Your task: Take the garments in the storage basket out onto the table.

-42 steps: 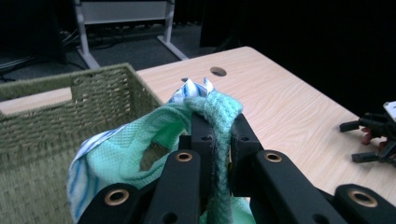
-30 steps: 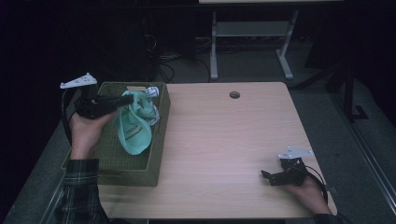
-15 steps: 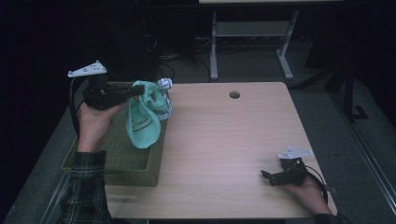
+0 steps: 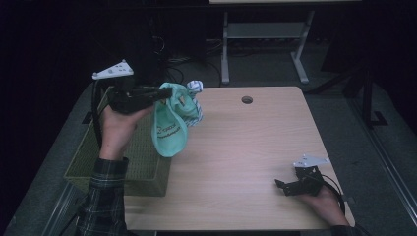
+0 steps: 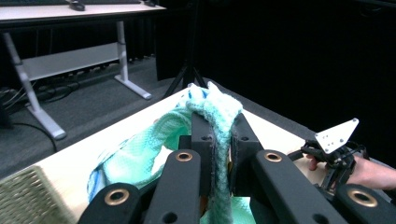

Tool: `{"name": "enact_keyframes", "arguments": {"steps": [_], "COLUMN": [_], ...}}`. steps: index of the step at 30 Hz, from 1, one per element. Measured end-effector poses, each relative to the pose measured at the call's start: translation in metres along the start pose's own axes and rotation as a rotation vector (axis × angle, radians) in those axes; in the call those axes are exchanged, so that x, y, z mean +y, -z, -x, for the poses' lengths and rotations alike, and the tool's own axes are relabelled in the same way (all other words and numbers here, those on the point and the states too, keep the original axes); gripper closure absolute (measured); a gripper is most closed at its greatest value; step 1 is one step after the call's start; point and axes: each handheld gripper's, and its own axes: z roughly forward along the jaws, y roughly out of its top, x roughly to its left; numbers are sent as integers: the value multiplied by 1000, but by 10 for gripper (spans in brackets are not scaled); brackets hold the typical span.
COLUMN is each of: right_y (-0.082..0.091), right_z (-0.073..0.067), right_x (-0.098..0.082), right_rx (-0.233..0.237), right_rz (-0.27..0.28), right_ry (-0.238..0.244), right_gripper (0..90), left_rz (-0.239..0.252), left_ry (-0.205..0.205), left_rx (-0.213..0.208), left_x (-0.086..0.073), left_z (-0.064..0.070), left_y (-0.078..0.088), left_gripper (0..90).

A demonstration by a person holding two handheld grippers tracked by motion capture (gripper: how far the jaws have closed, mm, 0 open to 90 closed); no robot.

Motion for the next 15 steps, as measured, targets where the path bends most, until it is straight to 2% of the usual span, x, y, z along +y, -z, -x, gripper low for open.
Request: {"name": "enact_keyframes", "arguments": {"steps": [15], "right_y": [0], "right_z": [0], "right_x": [0], "right_rx": [0], "right_rz": [0], "right_ry": [0], "right_gripper": [24], "left_rz": [-35], "left_ry": [-20], "left_rx": [-106], "left_x": [-18], "left_z": [29], "left_y": [-48], "left_gripper": [832]}}
